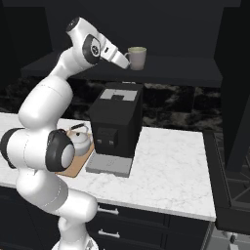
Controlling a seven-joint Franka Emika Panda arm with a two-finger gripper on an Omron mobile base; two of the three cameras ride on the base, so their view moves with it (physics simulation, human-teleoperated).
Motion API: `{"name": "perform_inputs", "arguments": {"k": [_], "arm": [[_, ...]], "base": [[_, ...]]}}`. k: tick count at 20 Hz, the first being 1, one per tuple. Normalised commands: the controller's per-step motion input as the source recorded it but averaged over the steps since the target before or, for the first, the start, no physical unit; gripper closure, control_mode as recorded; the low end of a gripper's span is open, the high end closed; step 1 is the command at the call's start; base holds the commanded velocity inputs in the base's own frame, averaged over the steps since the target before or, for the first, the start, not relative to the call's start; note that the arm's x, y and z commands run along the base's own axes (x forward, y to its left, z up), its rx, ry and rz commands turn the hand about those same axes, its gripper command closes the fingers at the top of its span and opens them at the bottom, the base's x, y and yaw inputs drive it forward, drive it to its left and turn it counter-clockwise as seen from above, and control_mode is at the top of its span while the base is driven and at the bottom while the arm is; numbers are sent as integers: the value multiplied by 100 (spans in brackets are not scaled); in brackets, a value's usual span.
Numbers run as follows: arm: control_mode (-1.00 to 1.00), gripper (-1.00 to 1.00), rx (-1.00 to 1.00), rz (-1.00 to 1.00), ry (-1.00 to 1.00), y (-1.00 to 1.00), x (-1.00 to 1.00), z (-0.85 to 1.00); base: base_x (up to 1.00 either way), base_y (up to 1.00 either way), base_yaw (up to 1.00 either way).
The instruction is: Pick the kettle from the counter and place it on the tray. Then pick the mug from the cabinet and place it on the tray. Then close the cabinet doors.
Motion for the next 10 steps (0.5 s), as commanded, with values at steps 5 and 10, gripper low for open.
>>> {"name": "perform_inputs", "arguments": {"k": [5, 10], "arm": [[-100, -100, 0, -6, 0, -12, 5, 0], [-100, -100, 0, -8, 0, -16, 0, 0]], "base": [[0, 0, 0], [0, 0, 0]]}}
